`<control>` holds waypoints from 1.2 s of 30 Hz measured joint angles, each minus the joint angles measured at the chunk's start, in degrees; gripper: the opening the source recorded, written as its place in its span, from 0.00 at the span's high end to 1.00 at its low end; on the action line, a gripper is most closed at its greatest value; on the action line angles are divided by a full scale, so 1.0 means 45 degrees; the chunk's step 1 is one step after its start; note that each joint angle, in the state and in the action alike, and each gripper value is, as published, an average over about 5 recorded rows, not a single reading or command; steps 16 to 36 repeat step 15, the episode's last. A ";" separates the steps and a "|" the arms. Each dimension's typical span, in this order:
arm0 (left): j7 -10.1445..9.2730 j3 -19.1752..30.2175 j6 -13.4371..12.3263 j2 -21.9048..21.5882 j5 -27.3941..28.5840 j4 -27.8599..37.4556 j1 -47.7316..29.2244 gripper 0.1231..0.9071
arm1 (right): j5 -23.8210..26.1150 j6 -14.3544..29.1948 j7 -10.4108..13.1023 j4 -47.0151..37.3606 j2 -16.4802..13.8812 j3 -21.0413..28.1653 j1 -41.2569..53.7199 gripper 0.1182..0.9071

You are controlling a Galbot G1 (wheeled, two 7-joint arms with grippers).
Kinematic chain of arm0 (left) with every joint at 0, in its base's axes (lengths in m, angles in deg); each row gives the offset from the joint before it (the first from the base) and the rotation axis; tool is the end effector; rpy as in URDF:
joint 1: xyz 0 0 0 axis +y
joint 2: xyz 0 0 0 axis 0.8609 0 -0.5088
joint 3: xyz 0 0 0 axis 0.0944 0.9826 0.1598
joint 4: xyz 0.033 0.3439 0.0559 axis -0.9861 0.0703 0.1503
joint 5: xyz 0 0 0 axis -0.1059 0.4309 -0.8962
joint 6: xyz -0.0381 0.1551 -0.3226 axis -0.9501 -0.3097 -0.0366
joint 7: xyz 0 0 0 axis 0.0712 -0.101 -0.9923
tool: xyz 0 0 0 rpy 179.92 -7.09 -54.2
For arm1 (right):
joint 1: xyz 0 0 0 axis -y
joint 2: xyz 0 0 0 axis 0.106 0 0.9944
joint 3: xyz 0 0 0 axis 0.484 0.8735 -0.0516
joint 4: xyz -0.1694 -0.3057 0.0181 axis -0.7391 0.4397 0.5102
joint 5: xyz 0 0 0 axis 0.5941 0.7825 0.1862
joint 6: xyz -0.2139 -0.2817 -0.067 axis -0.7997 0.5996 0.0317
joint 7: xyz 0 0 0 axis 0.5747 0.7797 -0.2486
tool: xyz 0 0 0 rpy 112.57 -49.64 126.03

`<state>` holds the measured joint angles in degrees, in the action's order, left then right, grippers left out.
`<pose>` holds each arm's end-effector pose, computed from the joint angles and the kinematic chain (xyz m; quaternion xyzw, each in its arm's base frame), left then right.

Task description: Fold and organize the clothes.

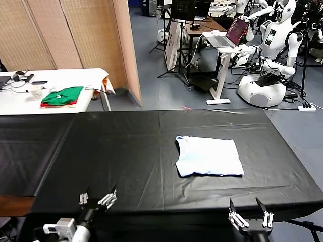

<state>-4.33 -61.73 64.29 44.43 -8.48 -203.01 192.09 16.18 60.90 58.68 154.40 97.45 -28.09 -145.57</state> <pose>0.1246 0.0474 -0.2771 -0.0259 -0.9818 0.0356 0.1849 0.0510 -0.0402 -0.2435 -0.0337 -0.9867 0.0429 0.1530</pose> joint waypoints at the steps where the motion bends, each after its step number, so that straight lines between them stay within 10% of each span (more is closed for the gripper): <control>1: 0.0002 -0.0015 0.0029 0.0010 0.0001 -0.0031 0.0084 0.00 | 0.0000 0.0001 0.0000 0.0038 0.0001 0.0020 -0.0088 0.00; 36: 0.0006 -0.0114 0.0160 0.0068 0.0041 -0.0096 0.0497 0.00 | -0.0012 0.0012 -0.0020 0.0207 0.0012 0.0102 -0.0464 0.00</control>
